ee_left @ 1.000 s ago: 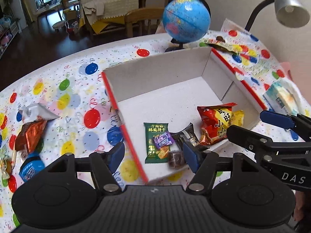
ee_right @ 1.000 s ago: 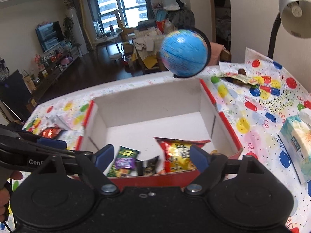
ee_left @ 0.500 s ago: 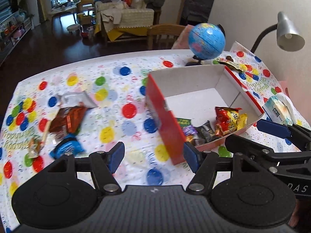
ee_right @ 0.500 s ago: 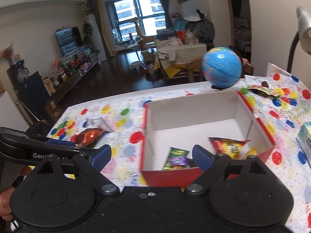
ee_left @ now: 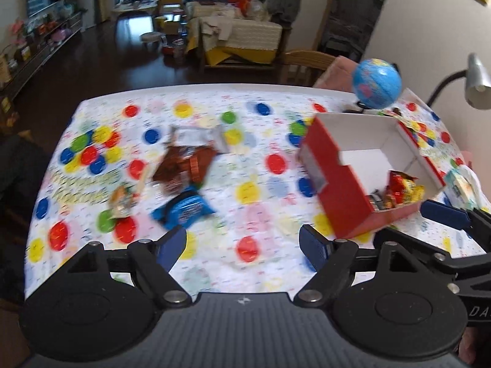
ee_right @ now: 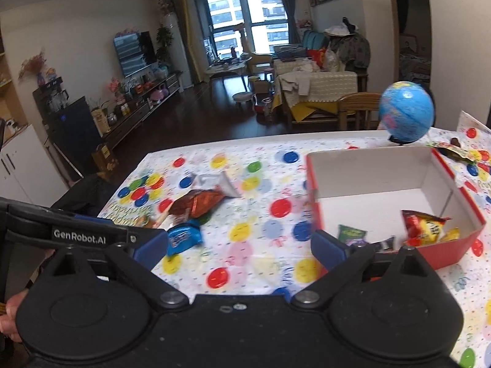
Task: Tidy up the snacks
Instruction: 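Withdraw both tools from the box back over the remaining snacks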
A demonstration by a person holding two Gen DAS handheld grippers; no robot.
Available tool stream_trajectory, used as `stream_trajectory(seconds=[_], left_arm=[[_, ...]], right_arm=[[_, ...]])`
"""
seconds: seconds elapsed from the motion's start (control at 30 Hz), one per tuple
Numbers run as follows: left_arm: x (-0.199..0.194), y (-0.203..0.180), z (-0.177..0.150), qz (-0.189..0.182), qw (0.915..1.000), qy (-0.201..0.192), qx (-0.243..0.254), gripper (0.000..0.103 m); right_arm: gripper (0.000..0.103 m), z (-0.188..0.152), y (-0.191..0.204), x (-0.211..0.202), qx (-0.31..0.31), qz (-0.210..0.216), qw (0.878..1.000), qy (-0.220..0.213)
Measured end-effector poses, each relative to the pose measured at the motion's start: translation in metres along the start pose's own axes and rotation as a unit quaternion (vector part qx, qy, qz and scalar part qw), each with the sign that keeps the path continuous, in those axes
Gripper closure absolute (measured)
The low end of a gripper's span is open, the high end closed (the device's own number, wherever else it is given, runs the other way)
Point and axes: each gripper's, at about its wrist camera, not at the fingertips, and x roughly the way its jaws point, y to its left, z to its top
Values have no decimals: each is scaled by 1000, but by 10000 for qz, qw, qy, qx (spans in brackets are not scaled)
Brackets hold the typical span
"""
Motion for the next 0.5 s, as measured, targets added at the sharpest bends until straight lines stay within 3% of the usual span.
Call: stream_trajectory(seconds=[0.5], left_arm=[[-3,91,-16,387,9981,129,-471,21]], right_arm=[[3,-12,73,42,-184,169,9992,300]])
